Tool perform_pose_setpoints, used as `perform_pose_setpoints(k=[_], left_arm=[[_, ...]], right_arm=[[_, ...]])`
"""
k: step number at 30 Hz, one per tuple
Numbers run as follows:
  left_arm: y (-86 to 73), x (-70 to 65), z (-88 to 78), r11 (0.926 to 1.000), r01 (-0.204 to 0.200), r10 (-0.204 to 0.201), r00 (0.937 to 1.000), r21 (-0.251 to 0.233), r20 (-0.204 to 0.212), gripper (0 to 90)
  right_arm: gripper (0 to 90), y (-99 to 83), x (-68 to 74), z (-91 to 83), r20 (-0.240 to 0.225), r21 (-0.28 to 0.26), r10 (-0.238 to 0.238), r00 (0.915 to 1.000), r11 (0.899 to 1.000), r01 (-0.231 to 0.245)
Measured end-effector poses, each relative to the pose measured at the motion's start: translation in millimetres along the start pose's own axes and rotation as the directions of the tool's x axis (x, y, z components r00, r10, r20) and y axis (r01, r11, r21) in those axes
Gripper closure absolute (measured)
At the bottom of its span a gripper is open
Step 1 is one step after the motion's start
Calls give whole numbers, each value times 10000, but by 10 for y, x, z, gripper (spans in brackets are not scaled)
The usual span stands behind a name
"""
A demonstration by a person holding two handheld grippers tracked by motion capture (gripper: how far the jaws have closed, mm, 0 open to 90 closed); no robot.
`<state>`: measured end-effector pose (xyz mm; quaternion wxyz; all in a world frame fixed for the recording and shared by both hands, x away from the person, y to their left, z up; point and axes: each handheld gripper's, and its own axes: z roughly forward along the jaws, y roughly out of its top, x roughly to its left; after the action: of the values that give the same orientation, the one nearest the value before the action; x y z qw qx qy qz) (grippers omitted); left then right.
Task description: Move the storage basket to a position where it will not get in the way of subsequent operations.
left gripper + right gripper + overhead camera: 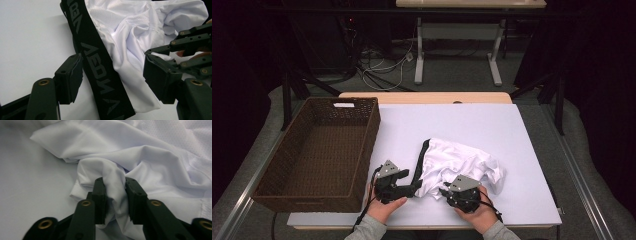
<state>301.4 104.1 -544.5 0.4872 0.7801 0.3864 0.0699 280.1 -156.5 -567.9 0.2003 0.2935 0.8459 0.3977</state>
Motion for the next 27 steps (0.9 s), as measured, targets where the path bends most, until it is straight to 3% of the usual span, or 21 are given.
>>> perform_pose_setpoints(k=[3, 10, 14, 18, 25, 27], left_arm=[[-14, -1, -8, 9999, 96, -97, 9999, -85, -56, 324], [-15, 1, -32, 10000, 61, -62, 9998, -16, -176, 326], [-6, 1, -41, 10000, 53, -54, 9995, -29, -304, 332], [0, 6, -45, 9997, 154, -161, 9989, -166, -446, 336], [27, 34, -81, 9993, 216, -234, 9981, -318, -577, 337], [32, 39, -89, 9991, 273, -294, 9974, -331, -658, 338]], right_arm=[[787, 11, -32, -17, -153, 101, 382, 9992, 9992, -381], [804, 53, 7, -166, -1168, 229, 1065, 9874, 9943, -1045], [805, 87, 108, -296, -1863, 3, 910, 9783, 9957, -925], [806, 138, 216, -356, -2574, -162, 925, 9619, 9949, -1000], [806, 202, 387, -289, -3331, -298, 712, 9402, 9959, -860], [806, 223, 429, -256, -3438, -269, 569, 9373, 9972, -704]])
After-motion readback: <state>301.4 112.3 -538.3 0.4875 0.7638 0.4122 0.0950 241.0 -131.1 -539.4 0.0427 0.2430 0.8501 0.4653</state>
